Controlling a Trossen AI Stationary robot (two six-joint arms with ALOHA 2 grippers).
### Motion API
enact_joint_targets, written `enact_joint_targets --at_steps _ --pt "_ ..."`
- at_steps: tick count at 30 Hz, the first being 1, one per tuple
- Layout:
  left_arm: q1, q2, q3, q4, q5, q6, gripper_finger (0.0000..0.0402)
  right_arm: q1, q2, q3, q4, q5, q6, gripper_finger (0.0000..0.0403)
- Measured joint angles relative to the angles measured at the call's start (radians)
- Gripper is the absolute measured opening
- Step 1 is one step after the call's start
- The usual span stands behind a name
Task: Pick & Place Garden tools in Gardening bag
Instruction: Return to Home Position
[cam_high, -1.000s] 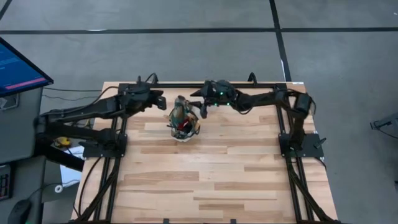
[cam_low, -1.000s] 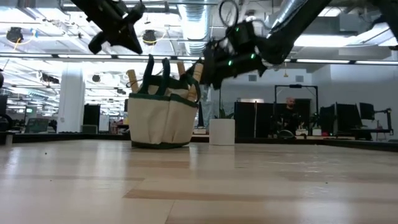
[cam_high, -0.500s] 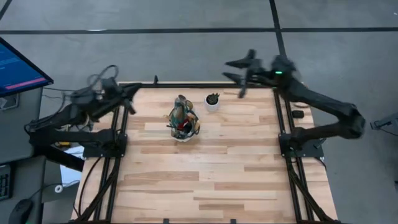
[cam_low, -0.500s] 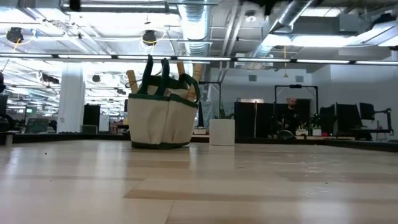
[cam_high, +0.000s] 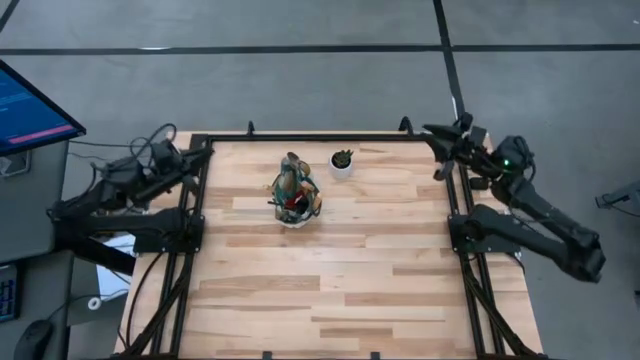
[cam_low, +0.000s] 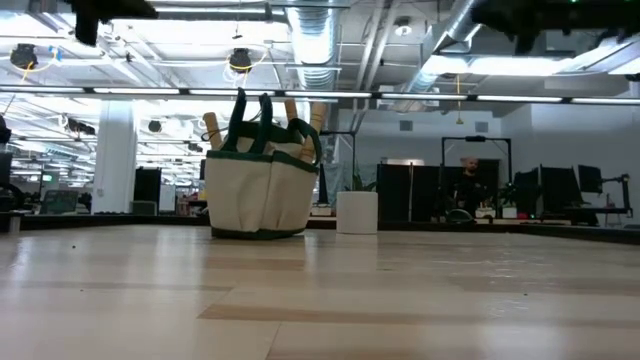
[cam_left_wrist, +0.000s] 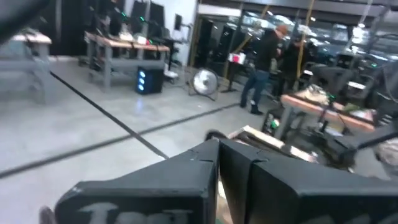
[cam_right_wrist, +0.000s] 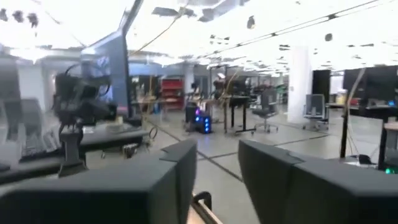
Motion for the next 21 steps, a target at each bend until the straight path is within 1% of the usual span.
enact_joint_targets --at_steps 3,6,7,11,12,15,17,19,21 --pt "0.000 -0.060 -0.087 0.020 0.066 -0.040 0.0001 -0.029 -0.085 -0.089 0.001 -0.007 0.043 0.0068" --pt "0.000 -0.126 -0.169 0.035 0.132 -0.078 0.0001 -0.046 -0.163 -0.164 0.004 -0.048 0.060 0.0019" --pt "0.000 -0.148 -0.193 0.037 0.145 -0.083 0.0001 -0.047 -0.183 -0.186 0.006 -0.056 0.074 0.0010" --pt "0.000 -0.253 -0.266 0.043 0.156 -0.085 0.0001 -0.050 -0.257 -0.270 0.006 -0.056 0.153 0.0011" --pt "0.000 -0.262 -0.280 0.044 0.154 -0.087 0.0001 -0.050 -0.275 -0.288 0.007 -0.057 0.164 0.0007" --pt "0.000 -0.255 -0.294 0.029 0.180 -0.085 0.0001 -0.048 -0.324 -0.341 0.018 -0.068 0.183 0.0003" --pt "0.000 -0.243 -0.299 0.046 0.213 -0.083 0.0001 -0.049 -0.351 -0.384 0.058 -0.084 0.201 0.0002" --pt "0.000 -0.260 -0.316 0.030 0.244 -0.080 0.0001 -0.048 -0.382 -0.429 0.096 -0.103 0.202 0.0001" --pt "0.000 -0.261 -0.328 0.042 0.253 -0.080 0.0001 -0.049 -0.404 -0.480 0.145 -0.108 0.220 0.0001"
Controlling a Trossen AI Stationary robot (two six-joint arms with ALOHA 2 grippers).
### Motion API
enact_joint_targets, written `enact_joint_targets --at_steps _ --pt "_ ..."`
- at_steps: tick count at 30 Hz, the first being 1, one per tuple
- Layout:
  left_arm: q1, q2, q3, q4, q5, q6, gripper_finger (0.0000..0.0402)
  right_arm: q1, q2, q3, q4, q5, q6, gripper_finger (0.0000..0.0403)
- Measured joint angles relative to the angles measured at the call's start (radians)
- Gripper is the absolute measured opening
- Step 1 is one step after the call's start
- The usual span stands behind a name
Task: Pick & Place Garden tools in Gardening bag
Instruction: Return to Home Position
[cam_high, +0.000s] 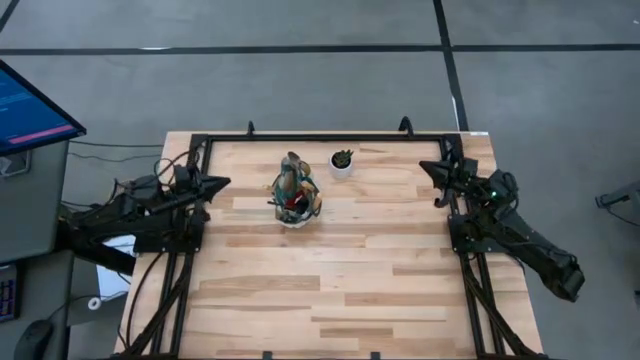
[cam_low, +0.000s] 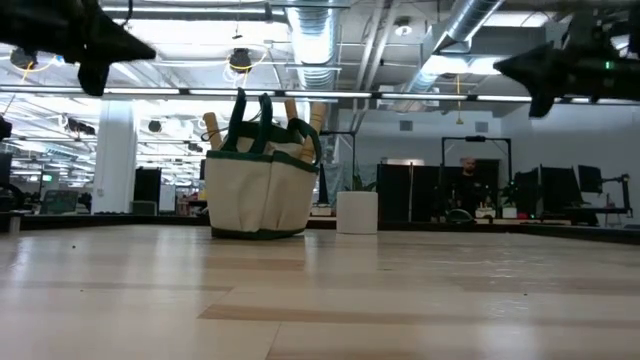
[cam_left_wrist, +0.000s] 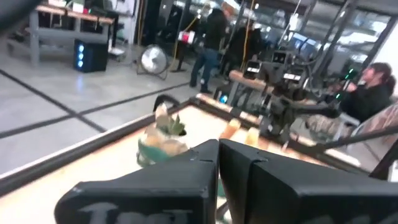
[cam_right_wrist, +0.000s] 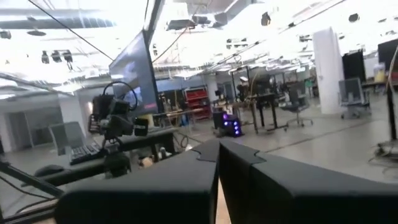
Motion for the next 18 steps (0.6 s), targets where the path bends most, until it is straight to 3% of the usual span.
enact_joint_targets --at_steps 4,15,18 --pt "0.000 -0.001 -0.066 0.028 0.002 -0.005 0.0001 0.001 -0.037 -0.047 -0.024 -0.005 0.051 0.0001" --pt "0.000 -0.002 -0.330 0.410 0.132 -0.008 0.0001 0.001 -0.042 -0.049 -0.056 -0.212 0.036 0.0000" --pt "0.000 0.000 -0.339 0.428 0.164 0.000 0.0001 0.001 -0.041 -0.049 -0.089 -0.245 0.043 0.0000"
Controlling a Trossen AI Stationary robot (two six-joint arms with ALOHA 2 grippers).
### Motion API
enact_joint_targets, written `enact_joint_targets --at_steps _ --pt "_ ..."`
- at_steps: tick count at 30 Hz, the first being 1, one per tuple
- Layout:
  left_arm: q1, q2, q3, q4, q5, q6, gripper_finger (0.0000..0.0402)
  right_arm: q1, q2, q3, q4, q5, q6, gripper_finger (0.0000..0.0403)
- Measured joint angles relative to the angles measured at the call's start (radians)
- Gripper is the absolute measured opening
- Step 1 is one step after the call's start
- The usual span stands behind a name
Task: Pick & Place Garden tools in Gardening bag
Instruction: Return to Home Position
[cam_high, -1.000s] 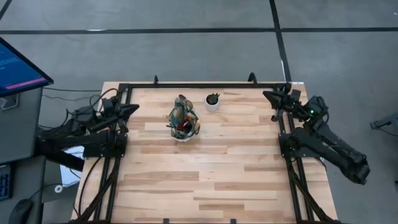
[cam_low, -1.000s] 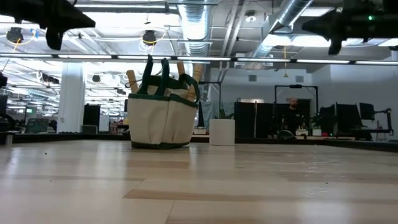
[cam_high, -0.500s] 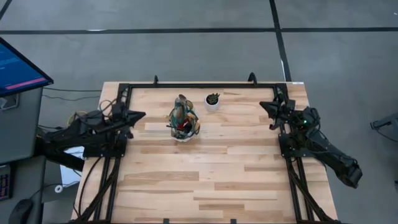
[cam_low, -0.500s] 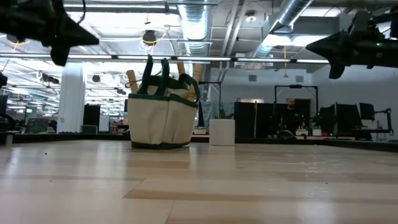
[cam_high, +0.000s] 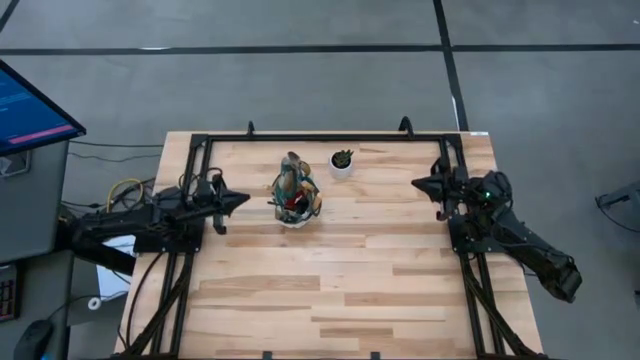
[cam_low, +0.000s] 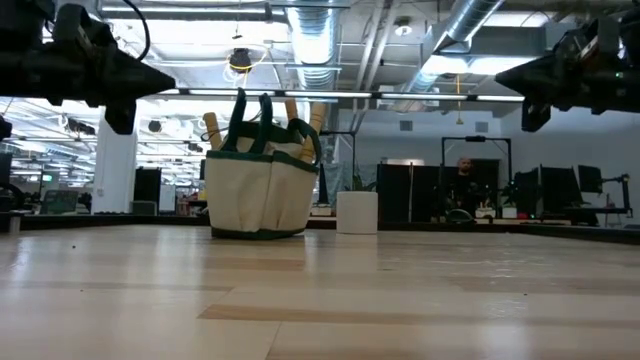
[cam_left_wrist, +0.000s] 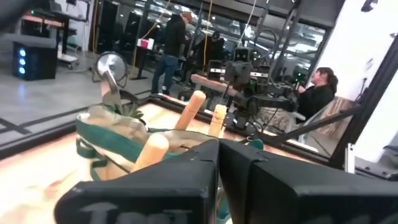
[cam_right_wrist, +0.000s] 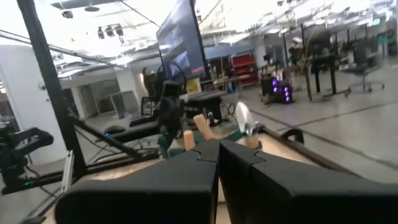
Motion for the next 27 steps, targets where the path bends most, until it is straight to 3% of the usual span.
enact_joint_targets --at_steps 21,27 --pt "0.000 0.014 0.000 0.010 0.021 -0.016 0.0002 0.000 0.000 -0.001 -0.105 0.008 0.013 0.0000" --pt "0.000 0.014 0.000 0.011 0.019 -0.016 0.0002 0.000 0.007 -0.001 -0.200 -0.078 0.002 0.0000"
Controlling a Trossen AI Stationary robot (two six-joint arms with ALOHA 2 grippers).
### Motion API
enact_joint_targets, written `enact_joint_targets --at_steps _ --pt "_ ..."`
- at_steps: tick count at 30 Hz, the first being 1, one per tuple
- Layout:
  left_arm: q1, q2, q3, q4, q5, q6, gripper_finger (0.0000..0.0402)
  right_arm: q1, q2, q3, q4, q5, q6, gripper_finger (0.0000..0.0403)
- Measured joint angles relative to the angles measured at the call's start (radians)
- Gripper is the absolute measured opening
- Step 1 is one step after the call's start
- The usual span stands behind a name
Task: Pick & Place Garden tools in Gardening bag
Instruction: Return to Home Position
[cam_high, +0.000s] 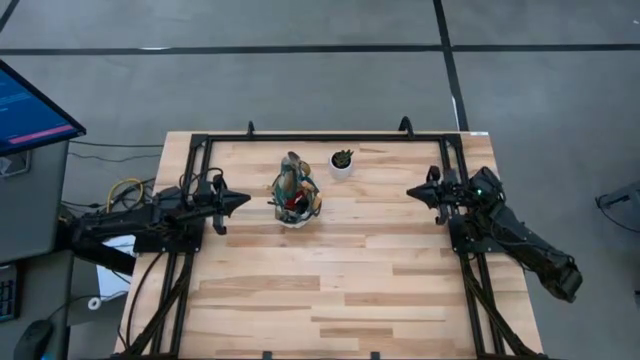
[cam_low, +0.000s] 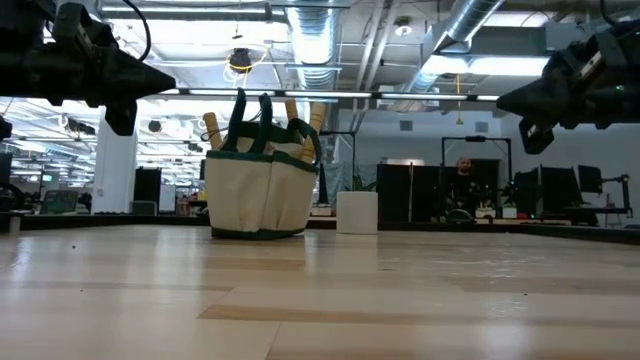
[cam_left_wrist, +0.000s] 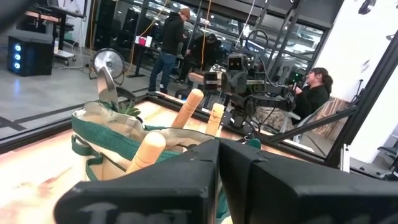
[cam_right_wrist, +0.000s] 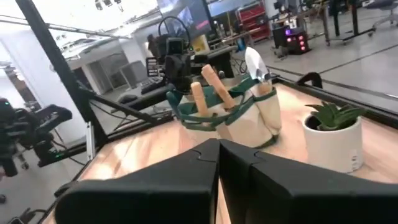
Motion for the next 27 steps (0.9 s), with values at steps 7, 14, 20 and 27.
enact_joint_targets --at_steps 7,14,20,27 --pt "0.000 0.000 0.000 0.005 0.000 0.000 0.0002 0.106 0.017 0.000 0.098 0.191 0.072 0.0000" --pt "0.000 0.000 0.000 0.008 0.000 0.000 0.0002 0.390 0.084 0.000 0.163 0.537 -0.200 0.0000" --pt "0.000 0.009 0.000 0.015 0.000 0.000 0.0002 0.383 0.066 0.000 0.048 0.580 -0.243 0.0000" --pt "0.000 0.012 0.000 0.017 0.002 0.000 0.0002 0.334 0.054 0.000 -0.017 0.551 -0.073 0.0000"
